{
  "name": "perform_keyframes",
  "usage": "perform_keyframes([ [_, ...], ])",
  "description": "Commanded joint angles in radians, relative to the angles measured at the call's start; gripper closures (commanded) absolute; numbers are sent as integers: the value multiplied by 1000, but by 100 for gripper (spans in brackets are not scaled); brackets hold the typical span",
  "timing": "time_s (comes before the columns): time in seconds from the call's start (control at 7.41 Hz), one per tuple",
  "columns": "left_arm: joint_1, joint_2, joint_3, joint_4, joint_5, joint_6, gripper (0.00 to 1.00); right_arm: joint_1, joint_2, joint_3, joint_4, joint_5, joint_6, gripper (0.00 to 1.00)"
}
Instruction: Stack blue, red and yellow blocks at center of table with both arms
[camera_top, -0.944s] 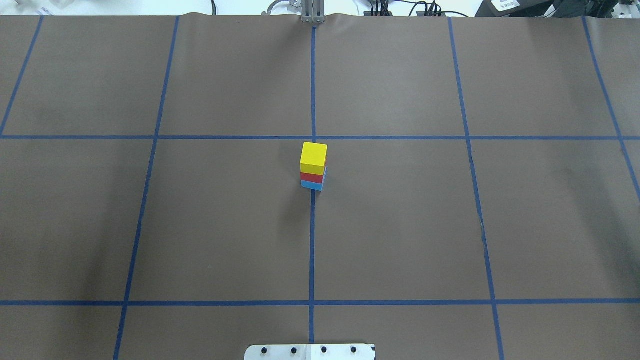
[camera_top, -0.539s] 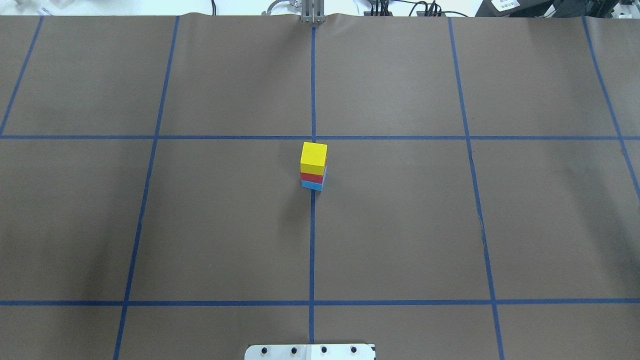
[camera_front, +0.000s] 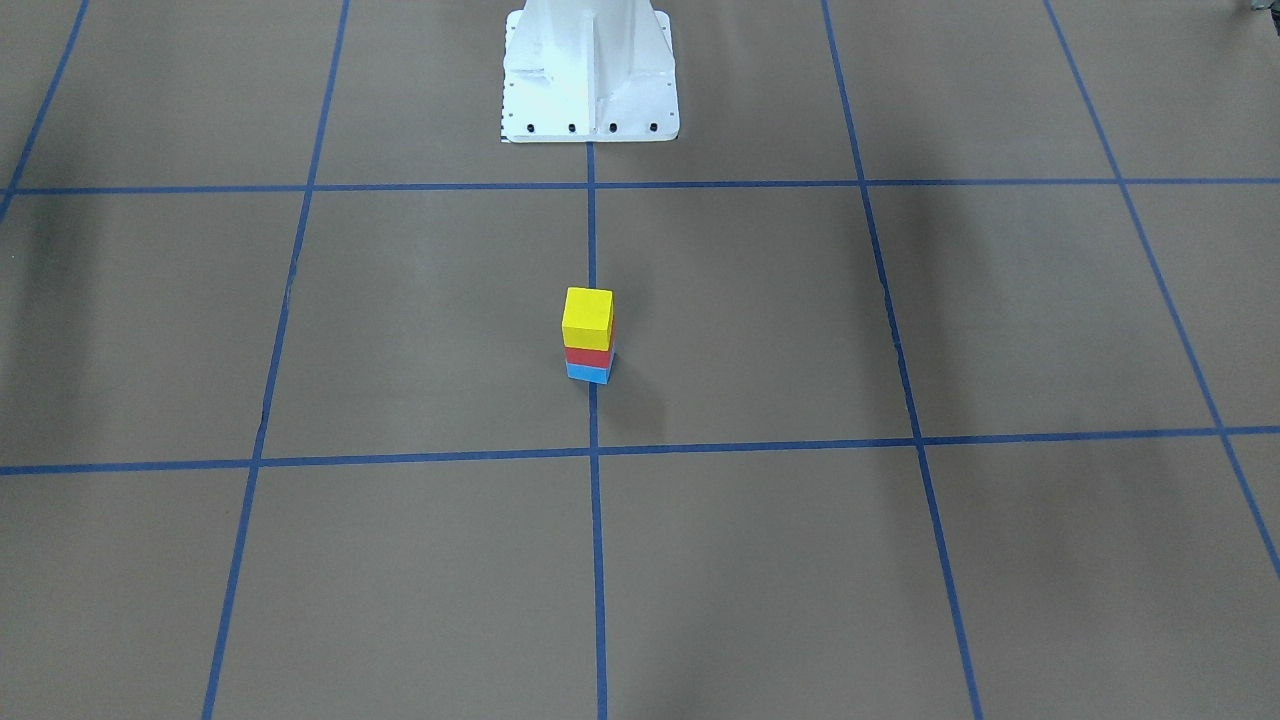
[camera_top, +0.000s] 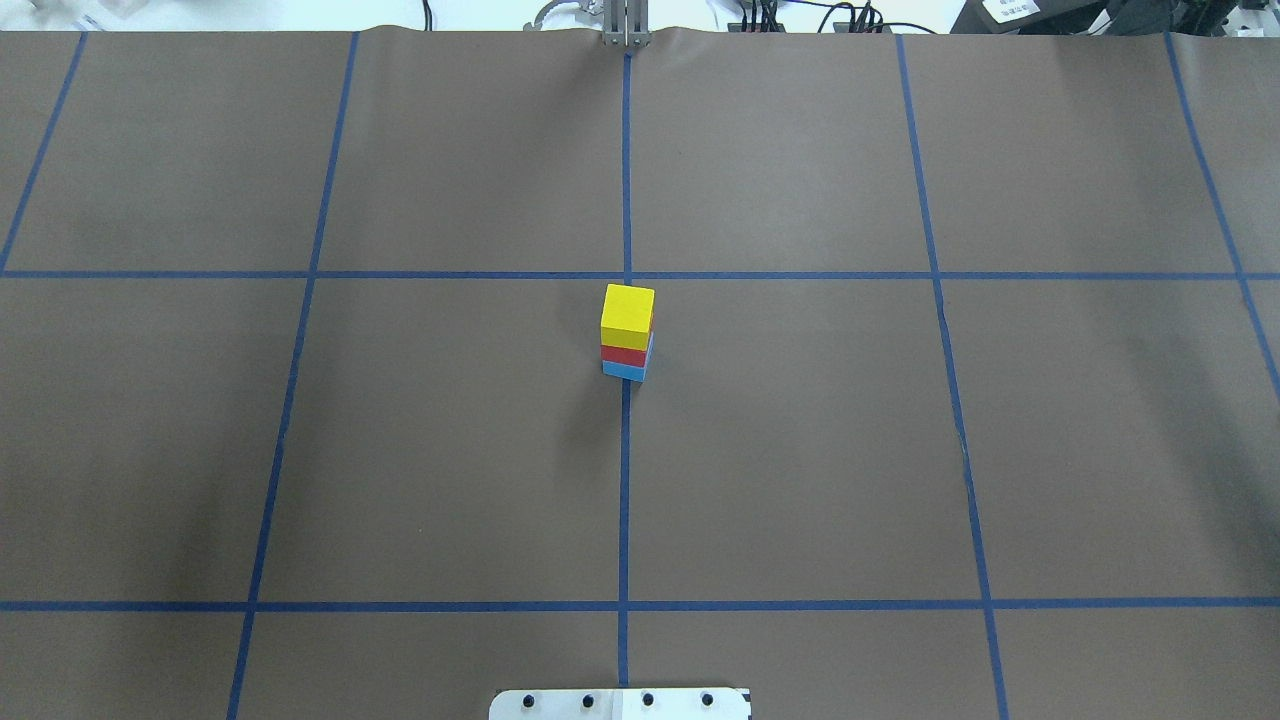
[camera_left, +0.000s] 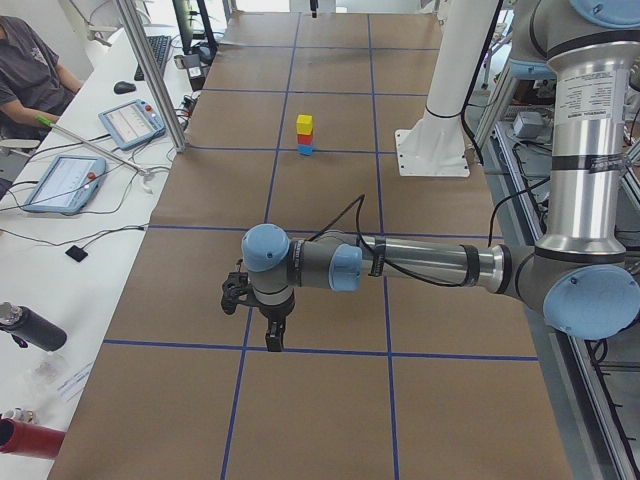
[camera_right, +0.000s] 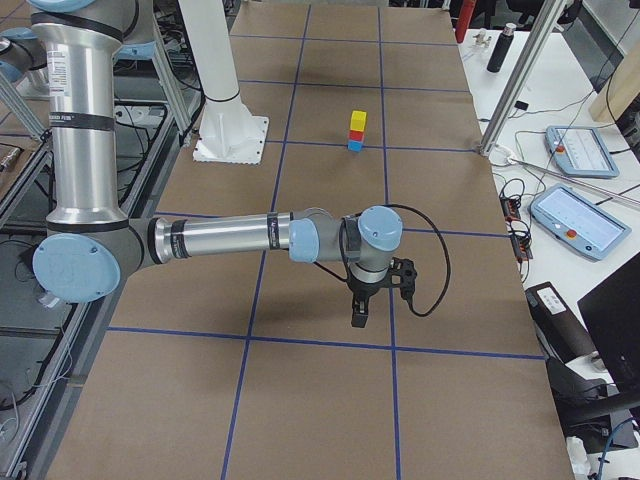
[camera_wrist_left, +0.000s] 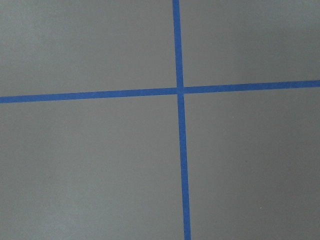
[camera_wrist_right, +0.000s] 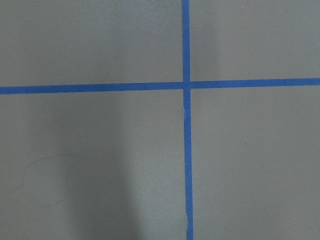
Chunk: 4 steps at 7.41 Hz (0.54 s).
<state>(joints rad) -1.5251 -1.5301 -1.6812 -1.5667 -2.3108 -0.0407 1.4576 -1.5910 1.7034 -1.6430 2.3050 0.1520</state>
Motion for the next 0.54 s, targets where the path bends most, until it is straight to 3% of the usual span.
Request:
perform_keyframes([
  [0.0, -1, -5, -3, 0, -1, -1, 0, 0, -12, -1, 0, -4, 1, 0],
  [0.4, -1, -1, -43, 1, -2, -1, 0, 0, -14, -11, 0, -3, 1, 0],
])
